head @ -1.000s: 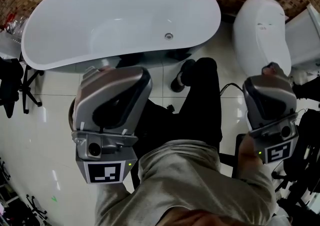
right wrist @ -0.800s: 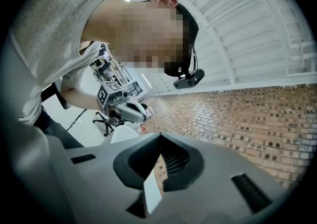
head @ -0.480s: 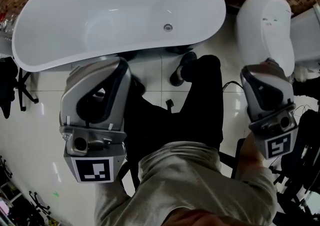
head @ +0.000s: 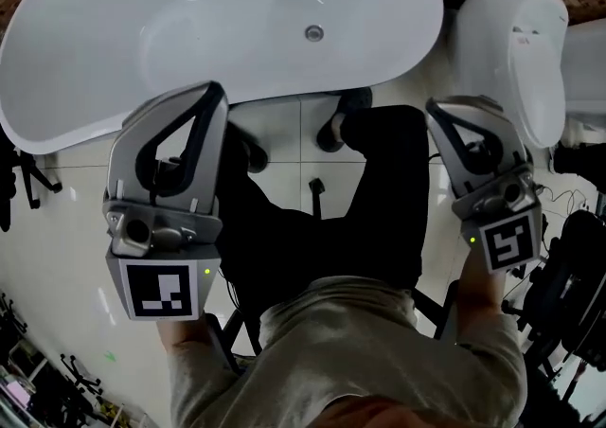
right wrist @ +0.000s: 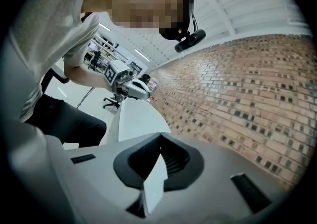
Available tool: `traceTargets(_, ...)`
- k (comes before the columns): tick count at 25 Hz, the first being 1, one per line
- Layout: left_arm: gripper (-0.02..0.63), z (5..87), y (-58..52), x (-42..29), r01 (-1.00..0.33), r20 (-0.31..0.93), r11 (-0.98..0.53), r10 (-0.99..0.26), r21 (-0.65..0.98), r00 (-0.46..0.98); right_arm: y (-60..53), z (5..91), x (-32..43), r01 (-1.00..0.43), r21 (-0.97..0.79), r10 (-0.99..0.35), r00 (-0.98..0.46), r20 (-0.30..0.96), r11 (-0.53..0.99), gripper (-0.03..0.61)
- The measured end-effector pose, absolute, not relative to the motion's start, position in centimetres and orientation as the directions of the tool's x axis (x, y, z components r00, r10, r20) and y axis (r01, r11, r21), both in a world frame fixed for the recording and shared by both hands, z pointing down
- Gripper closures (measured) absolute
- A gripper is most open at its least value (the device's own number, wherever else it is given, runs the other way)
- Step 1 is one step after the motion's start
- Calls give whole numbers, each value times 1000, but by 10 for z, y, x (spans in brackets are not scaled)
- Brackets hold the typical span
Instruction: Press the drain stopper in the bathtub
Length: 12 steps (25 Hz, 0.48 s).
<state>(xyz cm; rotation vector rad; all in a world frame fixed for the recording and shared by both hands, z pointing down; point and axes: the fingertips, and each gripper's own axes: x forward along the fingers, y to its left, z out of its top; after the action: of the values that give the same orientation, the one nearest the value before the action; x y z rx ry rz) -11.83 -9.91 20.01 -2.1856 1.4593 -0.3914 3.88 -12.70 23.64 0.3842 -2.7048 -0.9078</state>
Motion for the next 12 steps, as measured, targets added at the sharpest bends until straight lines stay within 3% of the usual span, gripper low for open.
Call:
traceTargets(4, 604, 229, -143, -122, -766, 20, -379, -902, -520, 432, -155, 269, 28, -124, 564, -297, -928, 226, 817, 578)
traceTargets(9, 604, 259, -210, -132, -700, 41, -446, -857, -558, 514, -194, 306, -18, 40, 526, -147, -940, 308, 850, 578)
traceTargets(12, 604, 289, -253, -144, -716, 71, -471, -856, -514, 512, -232, 350, -36, 73, 414, -120, -899, 421, 907, 578)
